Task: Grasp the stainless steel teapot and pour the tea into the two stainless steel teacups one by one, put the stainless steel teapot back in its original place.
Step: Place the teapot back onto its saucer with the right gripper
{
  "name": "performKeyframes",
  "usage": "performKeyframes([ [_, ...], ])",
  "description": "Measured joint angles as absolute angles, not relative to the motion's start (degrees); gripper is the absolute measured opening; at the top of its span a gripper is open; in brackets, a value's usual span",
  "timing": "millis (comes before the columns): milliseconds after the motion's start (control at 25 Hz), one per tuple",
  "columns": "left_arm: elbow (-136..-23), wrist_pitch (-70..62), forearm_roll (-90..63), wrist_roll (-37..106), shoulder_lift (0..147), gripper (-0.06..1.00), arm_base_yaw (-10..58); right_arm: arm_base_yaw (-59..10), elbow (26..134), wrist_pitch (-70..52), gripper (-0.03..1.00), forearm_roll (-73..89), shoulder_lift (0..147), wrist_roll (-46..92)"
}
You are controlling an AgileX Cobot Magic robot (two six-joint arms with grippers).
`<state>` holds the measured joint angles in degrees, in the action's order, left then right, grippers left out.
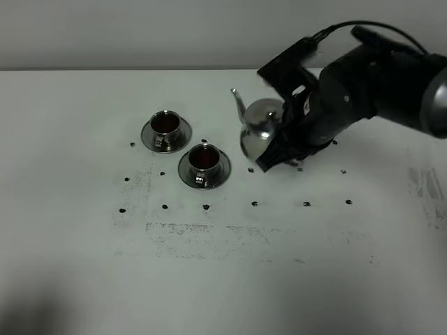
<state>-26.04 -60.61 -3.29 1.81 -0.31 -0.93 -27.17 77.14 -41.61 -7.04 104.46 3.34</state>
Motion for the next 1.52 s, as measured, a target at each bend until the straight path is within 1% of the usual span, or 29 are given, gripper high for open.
performKeyframes([
  [200,-26.04,-60.61,-3.29,1.81,-0.31,0.56,-0.93,-20.86,82.34,-42.56,0.20,-6.76,105.38,3.28],
  [360,-26.04,-60.61,-3.29,1.81,-0.31,0.56,-0.93,-18.40,86.69,-44.01,0.20,-6.01,109.33,3.12],
  [680,-26.04,-60.61,-3.29,1.81,-0.31,0.56,-0.93,-17.45,94.02,-46.08,0.20,-5.47,117.66,3.11],
  [1520,-26.04,-60.61,-3.29,1.81,-0.31,0.56,-0.93,-15.96,94.49,-46.32,0.20,-5.52,121.49,3.11],
])
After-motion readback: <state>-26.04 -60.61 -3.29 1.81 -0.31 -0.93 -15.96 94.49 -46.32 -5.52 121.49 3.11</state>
